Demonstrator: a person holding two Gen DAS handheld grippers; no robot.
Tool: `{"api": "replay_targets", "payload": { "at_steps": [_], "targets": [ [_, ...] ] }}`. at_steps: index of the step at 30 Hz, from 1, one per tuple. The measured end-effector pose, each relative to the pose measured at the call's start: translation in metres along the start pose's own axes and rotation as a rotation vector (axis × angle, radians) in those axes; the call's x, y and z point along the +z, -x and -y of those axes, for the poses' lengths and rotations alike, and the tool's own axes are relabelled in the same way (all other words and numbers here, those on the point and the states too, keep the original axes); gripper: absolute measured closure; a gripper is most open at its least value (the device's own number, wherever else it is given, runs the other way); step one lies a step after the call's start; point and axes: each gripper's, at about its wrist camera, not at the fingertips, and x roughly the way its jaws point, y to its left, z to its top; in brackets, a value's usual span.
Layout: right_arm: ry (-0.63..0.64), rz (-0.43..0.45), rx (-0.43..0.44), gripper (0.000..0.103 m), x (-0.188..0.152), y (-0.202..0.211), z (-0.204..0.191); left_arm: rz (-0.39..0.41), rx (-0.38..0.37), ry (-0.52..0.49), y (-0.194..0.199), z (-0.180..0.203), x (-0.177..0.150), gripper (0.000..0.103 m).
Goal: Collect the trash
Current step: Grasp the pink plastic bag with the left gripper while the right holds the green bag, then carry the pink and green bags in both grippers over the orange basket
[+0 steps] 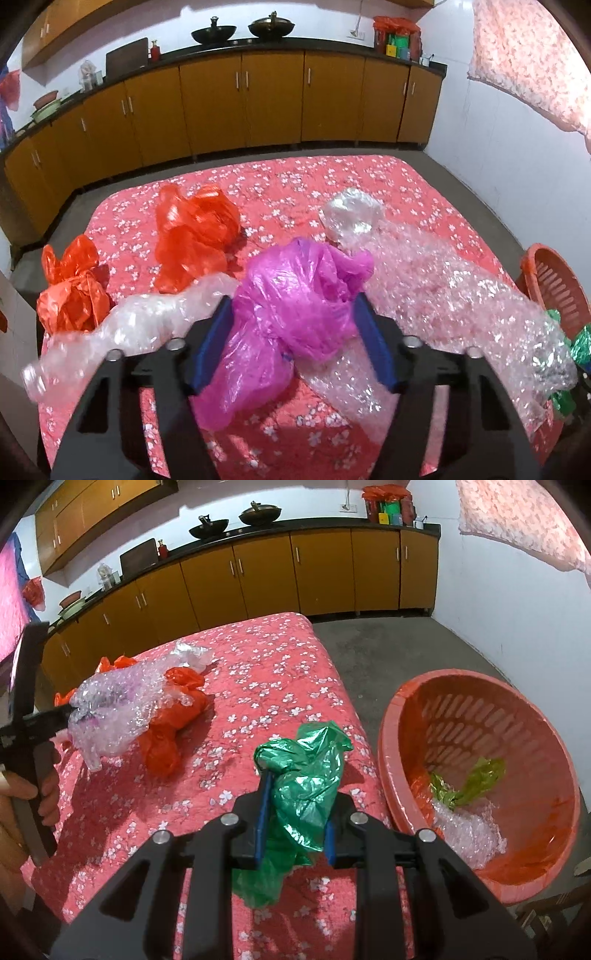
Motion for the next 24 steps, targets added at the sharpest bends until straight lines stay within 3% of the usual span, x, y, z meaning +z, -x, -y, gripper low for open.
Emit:
{"api": "replay_targets", "payload": {
  "at_steps": [3,7,24],
  "targets": [
    [-0.004,0.008,0.001,0.079,0.001,0.004,0.0,0.01,-0.001,-0.002,0.005,0.0,-0.002,0.058],
    [-0.007,0.023,0.004,0.079,0.003,0.011,0.0,0.037,0.002,-0.001,0.017,-0.002,0.0,0.064],
    [-0.004,0.131,0.021,0.079,0.013,0.062,-0.008,0.185,0.0,0.003,0.099,-0.013,0.01,0.067]
  ]
}}
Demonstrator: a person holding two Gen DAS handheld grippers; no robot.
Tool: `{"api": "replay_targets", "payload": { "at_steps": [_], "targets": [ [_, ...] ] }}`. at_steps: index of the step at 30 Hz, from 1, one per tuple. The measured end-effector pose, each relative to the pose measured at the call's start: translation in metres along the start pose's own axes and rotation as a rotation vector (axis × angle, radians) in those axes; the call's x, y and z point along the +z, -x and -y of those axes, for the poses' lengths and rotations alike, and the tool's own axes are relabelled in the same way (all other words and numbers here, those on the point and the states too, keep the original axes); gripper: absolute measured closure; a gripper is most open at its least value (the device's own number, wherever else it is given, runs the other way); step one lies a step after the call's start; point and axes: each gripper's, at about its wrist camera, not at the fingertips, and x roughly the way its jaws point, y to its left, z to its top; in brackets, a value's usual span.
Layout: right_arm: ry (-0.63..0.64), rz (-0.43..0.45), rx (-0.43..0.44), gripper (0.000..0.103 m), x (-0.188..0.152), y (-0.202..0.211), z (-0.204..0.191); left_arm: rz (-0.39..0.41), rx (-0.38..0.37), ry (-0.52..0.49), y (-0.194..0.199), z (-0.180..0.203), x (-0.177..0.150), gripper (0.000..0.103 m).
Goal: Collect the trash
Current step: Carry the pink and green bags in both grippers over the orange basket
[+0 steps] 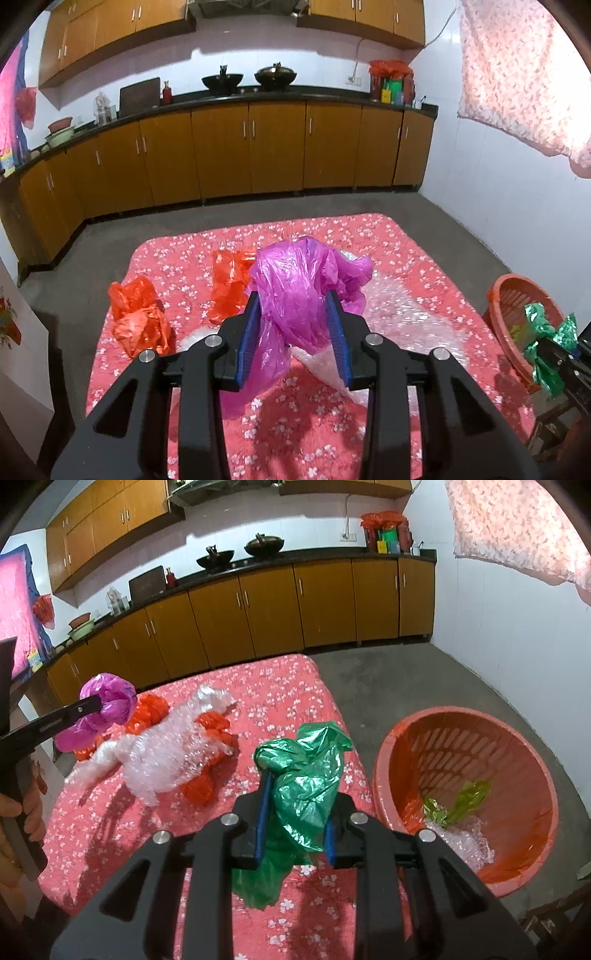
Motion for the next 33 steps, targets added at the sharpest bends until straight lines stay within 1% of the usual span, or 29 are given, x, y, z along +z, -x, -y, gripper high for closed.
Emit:
{"api": "replay_targets", "payload": {
  "at_steps": [7,14,28,33],
  "targets": [
    [-0.003,0.044,-0.001,0.079,0.005,0.022,0.001,0.033,-0.042,-0.011,0.024,0.008,0.002,0.067],
    [-0.009,0.081,-0.022,0.079,0.007,0.039,0.007,0.056,-0.081,-0.039,0.04,0.027,0.001,0.067],
    [-0.05,0.101,-0.078,0.079,0.002,0.057,0.04,0.037,-0.132,-0.09,0.041,0.071,-0.01,0.067],
    [-0.069,0.104,-0.103,0.079,-0.001,0.061,0.056,0.03,-0.162,-0.117,0.041,0.09,-0.014,0.067]
  ]
}}
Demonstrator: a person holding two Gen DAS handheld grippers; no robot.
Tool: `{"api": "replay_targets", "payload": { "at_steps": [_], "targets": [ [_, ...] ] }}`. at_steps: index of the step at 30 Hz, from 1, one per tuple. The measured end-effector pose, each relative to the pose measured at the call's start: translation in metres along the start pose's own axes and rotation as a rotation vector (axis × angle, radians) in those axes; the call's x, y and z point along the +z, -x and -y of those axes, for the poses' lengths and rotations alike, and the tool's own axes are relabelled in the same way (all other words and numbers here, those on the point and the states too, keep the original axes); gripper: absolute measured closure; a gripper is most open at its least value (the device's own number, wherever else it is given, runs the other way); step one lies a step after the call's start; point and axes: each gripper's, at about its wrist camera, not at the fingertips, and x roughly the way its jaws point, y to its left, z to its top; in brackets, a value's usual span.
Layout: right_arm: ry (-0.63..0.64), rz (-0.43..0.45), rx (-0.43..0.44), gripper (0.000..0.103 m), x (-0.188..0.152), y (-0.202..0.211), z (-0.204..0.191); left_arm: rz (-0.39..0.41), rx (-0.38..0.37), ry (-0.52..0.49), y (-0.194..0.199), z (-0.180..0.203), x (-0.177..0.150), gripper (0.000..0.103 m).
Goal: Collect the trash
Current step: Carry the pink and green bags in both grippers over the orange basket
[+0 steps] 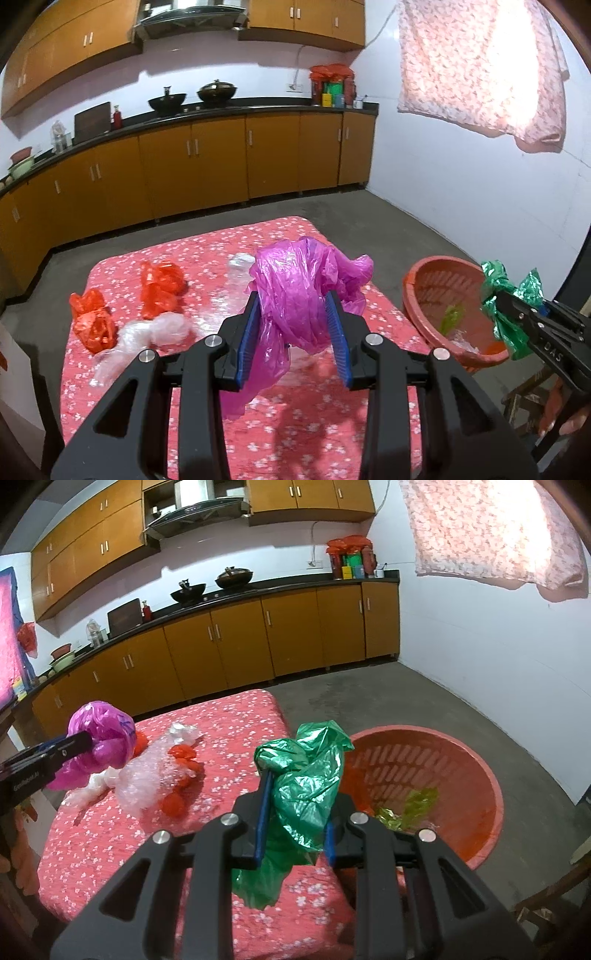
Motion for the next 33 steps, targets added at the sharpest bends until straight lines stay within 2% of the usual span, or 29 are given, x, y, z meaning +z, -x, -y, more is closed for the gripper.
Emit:
{"api": "replay_targets", "payload": {
  "at_steps": [17,27,33],
  "targets": [
    [-0.054,0.001,-0.098,0.079,-0.008,0.006,0.049,-0.029,-0.112,-0.058,-0.018,0.067,-0.007,0.067],
    [-0.079,0.002,-0.147,0.079,-0.004,0.003,0.07,-0.04,-0.206,-0.067,-0.032,0.099,-0.003,0.067],
    [-0.104,0.003,-0.169,0.079,-0.002,-0.004,0.087,-0.058,-0.238,-0.081,-0.046,0.118,0.001,0.067]
  ]
}}
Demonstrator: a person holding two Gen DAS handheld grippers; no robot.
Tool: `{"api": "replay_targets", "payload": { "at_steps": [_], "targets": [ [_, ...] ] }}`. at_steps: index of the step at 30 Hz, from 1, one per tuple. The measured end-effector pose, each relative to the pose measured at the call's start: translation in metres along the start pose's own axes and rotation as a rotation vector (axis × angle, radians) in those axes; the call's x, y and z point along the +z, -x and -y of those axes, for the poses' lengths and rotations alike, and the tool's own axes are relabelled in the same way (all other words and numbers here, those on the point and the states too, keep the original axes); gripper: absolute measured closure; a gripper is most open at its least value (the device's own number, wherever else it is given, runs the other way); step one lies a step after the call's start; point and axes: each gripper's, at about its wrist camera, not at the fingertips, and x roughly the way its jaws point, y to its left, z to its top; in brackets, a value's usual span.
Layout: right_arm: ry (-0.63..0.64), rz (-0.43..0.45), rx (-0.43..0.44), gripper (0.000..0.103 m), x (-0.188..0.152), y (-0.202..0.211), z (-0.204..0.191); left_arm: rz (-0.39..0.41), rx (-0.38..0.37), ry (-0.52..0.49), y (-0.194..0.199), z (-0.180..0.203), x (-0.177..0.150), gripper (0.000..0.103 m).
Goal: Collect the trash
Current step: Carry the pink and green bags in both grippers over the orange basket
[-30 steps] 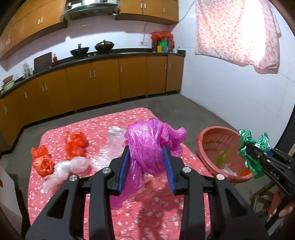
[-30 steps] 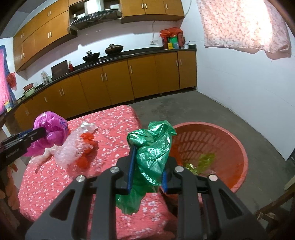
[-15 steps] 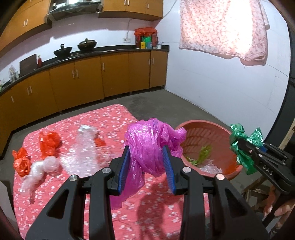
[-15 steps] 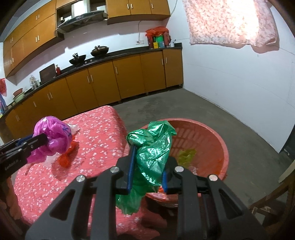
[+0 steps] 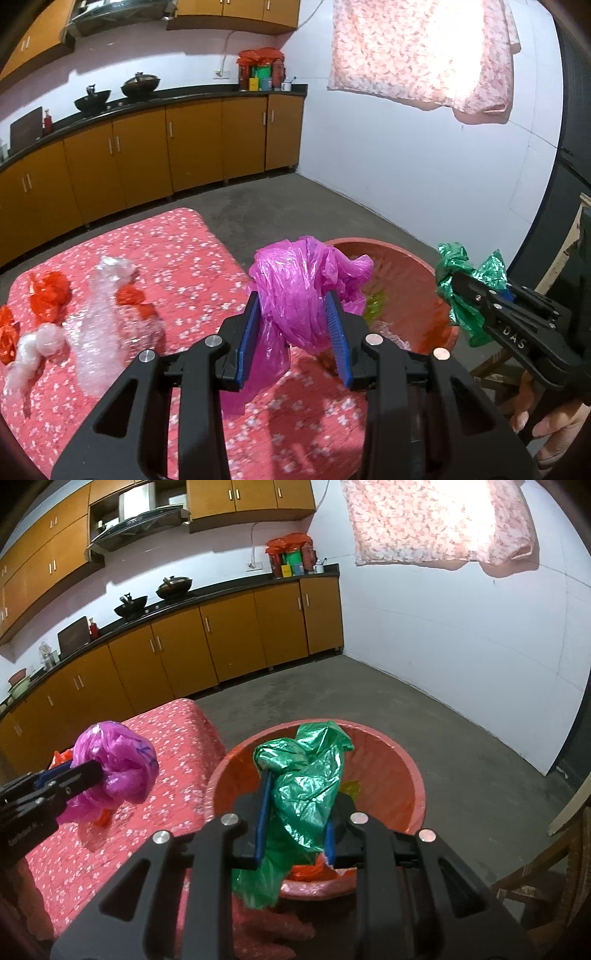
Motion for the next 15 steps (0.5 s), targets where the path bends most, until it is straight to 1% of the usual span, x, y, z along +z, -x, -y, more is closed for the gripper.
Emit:
{"api": "replay_targets", "payload": {
  "at_steps": [8,15],
  "targets": [
    [-0.009,0.009,-0.003,0.079,0.01,-0.019,0.015,-0.028,-0.038,-0.023,-0.027,0.02,0.004,0.067],
    [0.0,0.013,-0.007,0.079,0.01,-0.03,0.021,-0.058,-0.056,-0.042,-0.052,0.036,0.007,0.067]
  ]
}}
